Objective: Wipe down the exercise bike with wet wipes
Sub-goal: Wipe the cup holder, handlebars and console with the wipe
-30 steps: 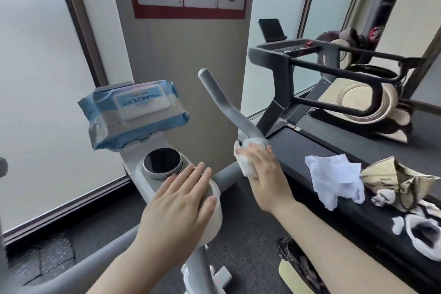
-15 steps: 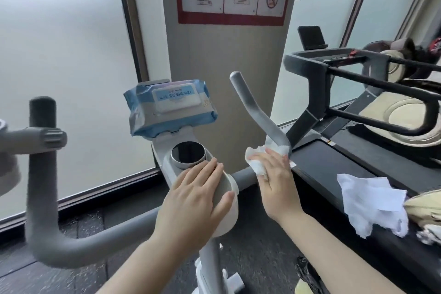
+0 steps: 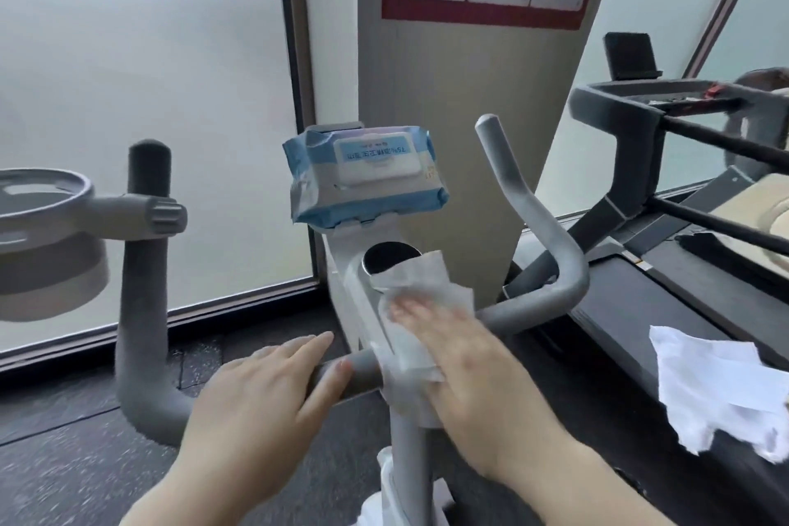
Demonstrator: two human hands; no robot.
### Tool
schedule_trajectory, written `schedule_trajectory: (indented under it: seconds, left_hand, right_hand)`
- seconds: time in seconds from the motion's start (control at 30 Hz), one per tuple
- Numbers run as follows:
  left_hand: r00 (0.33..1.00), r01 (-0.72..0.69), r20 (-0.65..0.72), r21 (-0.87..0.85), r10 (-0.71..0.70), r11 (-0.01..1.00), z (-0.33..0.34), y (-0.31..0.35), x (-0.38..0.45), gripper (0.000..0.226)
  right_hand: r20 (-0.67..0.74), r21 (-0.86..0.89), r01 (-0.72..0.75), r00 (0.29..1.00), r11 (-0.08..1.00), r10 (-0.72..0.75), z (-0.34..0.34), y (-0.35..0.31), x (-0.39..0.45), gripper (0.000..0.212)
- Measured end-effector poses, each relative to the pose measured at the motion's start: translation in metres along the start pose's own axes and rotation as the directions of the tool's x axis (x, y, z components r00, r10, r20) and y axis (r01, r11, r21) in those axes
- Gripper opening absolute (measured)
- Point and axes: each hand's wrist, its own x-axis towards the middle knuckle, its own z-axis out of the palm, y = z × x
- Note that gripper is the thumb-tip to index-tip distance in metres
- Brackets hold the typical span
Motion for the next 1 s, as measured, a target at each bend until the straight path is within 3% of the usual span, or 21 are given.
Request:
schedule_trajectory:
  seconds: [0.07, 0.17, 0.23, 0.3, 0.47, 0.53, 0.57, 0.67, 0.77, 0.83, 0.87, 0.93, 1.0]
  left_hand:
    - [1.000, 0.020, 0.023, -0.002, -0.020, 1.000, 0.001, 0.001, 0.000, 0.075]
    - [0.999, -0.005, -0.053, -0.014, 0.004, 1.000, 0.008, -0.003, -0.002, 0.043]
    - [1.000, -0.010, -0.026, -0.029, 0.009, 1.000, 0.011, -0.004, -0.002, 0.042]
    - [0.999, -0.021, -0.032, -0.024, 0.020, 0.999, 0.011, -0.003, -0.001, 0.044]
    - [0.994, -0.010, 0.110, -0.105, 0.022, 0.994, 0.002, -0.002, -0.001, 0.050]
    - [0.990, -0.015, 0.141, -0.091, 0.028, 0.996, -0.006, -0.001, 0.003, 0.073]
    - [0.994, -0.052, 0.092, -0.073, 0.058, 0.996, -0.002, -0.005, 0.004, 0.088]
    - [0.977, -0.034, 0.206, -0.084, 0.050, 0.996, -0.007, -0.007, 0.009, 0.121]
    - [0.970, -0.040, 0.233, -0.142, 0.072, 0.989, -0.006, -0.006, 0.011, 0.099]
    - [0.976, -0.067, 0.198, -0.134, 0.093, 0.989, -0.003, -0.003, 0.011, 0.094]
    - [0.978, -0.080, 0.184, -0.116, 0.101, 0.990, -0.002, -0.003, 0.011, 0.095]
    - [0.978, -0.080, 0.184, -0.084, 0.095, 0.993, 0.002, -0.005, 0.009, 0.099]
    - [0.977, -0.073, 0.193, -0.071, 0.086, 0.995, 0.002, -0.006, 0.009, 0.105]
  right_hand:
    - [0.000, 0.039, -0.100, 0.995, 0.994, 0.100, -0.014, 0.025, 0.003, 0.055]
    - [0.001, -0.134, -0.143, 0.990, 0.981, 0.144, -0.010, 0.030, 0.016, 0.058]
    - [-0.047, -0.250, -0.169, 0.986, 0.953, 0.163, 0.003, 0.001, 0.017, 0.073]
    - [-0.091, -0.232, -0.180, 0.982, 0.956, 0.163, 0.022, -0.029, 0.017, 0.069]
    - [-0.071, -0.052, 0.024, 0.997, 0.998, -0.028, 0.029, -0.038, 0.017, 0.047]
    - [-0.035, 0.127, -0.006, 0.999, 0.992, 0.011, 0.010, -0.016, 0.014, 0.045]
    - [-0.050, 0.175, -0.046, 0.997, 0.983, 0.055, 0.001, -0.004, 0.011, 0.042]
    - [-0.112, 0.250, -0.160, 0.975, 0.955, 0.192, -0.014, 0.026, 0.008, 0.035]
    - [0.028, 0.472, -0.274, 0.955, 0.838, 0.296, -0.016, 0.030, 0.034, 0.036]
    - [0.010, 0.579, -0.256, 0.952, 0.774, 0.307, -0.016, 0.021, 0.061, 0.037]
    - [-0.011, 0.529, -0.238, 0.958, 0.815, 0.287, -0.014, 0.014, 0.075, 0.038]
    - [-0.016, 0.179, -0.197, 0.979, 0.964, 0.203, -0.004, 0.001, 0.095, 0.039]
    - [-0.035, -0.146, -0.126, 0.992, 0.981, 0.122, 0.008, -0.004, 0.103, 0.047]
